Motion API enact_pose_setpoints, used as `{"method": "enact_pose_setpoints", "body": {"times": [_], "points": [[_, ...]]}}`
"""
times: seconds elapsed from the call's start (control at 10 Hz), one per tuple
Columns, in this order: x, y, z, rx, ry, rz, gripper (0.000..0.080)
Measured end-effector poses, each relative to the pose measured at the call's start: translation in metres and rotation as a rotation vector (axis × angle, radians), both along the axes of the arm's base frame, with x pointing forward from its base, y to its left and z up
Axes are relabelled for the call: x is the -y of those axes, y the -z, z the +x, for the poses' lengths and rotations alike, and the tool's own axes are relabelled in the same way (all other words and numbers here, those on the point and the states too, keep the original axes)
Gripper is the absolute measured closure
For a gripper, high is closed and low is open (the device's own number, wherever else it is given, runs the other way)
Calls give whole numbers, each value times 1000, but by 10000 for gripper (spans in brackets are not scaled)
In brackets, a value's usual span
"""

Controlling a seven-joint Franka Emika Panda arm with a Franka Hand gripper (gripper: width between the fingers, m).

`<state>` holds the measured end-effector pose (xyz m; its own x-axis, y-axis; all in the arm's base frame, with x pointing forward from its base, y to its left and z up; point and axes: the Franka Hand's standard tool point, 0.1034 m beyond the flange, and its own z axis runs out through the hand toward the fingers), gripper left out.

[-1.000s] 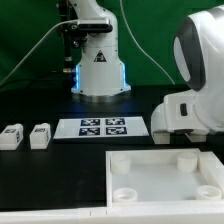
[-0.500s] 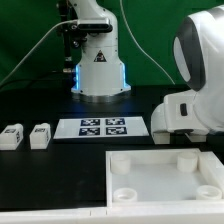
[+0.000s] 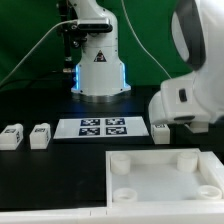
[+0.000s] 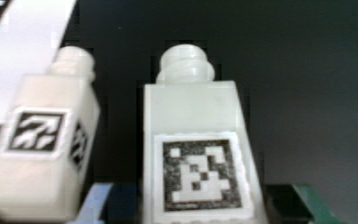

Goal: Assemble one leg

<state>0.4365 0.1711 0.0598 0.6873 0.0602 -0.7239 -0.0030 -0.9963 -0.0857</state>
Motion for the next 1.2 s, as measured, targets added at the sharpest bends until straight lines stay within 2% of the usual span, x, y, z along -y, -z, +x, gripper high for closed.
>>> {"method": "enact_pose_setpoints", "body": {"times": [0.1, 0.2, 0.4, 0.5, 0.7, 0.9, 1.0, 1.1, 1.2], "points": [[4, -21, 10, 99, -7, 5, 505], [9, -35, 18, 227, 3, 10, 505], [15, -58, 27, 384, 23, 9, 505], [13, -53, 32, 506, 33, 16, 505], [12, -53, 34, 721, 49, 28, 505], [10, -52, 38, 895, 64, 45, 505], [10, -51, 36, 942, 63, 50, 505], [12, -61, 47, 971, 27, 54, 505], [18, -75, 66, 975, 11, 51, 505]]}}
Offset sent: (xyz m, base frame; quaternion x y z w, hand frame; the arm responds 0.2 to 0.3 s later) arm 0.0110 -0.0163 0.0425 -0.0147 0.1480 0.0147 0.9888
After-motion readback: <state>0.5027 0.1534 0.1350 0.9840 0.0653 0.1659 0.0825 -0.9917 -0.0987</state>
